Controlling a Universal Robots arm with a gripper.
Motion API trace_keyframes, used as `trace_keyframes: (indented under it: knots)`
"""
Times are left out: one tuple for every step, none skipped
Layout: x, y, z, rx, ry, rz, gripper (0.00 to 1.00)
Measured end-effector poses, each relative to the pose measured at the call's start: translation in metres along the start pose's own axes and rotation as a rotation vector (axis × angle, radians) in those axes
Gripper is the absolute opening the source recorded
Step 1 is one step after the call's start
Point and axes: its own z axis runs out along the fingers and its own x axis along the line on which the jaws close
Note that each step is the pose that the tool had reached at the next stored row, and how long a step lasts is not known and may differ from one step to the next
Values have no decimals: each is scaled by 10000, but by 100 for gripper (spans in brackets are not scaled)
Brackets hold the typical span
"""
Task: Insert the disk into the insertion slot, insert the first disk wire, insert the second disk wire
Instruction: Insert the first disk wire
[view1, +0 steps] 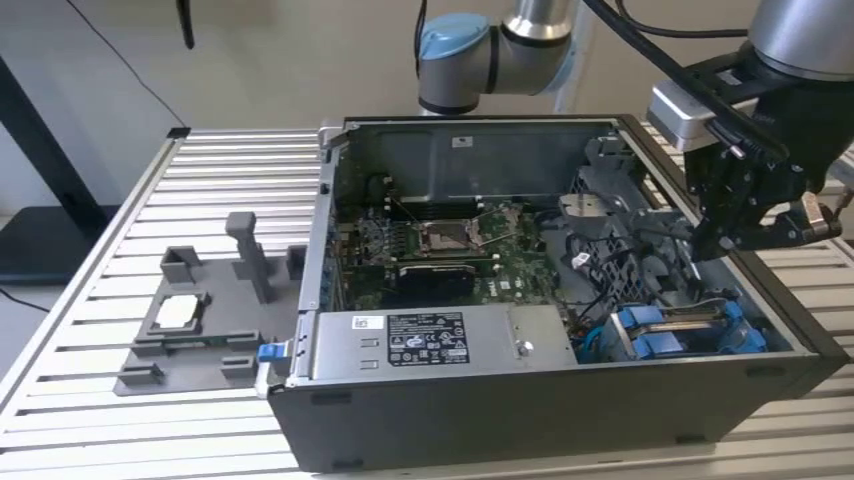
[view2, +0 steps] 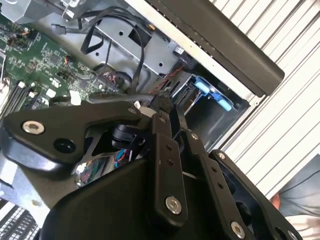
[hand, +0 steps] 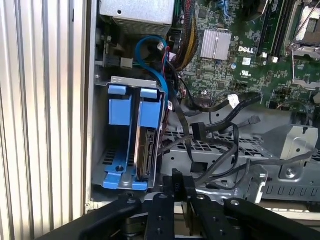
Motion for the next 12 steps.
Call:
trace_keyframes:
  knots:
    - [3,-20,7,-43,60,-8,19]
    - [5,-40,13,-82,113,-17,19]
    - [8,-63,19,-124,167,-24,19]
    - [10,-86,24,-167,223,-32,19]
    - [12,-107,29,-211,280,-40,19]
    - [14,-117,34,-249,313,-39,19]
    - [14,-123,38,-287,336,-29,19]
    - [15,-126,44,-326,351,-8,19]
    - [16,-128,48,-362,370,20,19]
    - [16,-128,53,-400,393,63,19]
    - [17,-127,58,-429,413,123,19]
    - [18,-125,63,-453,434,196,19]
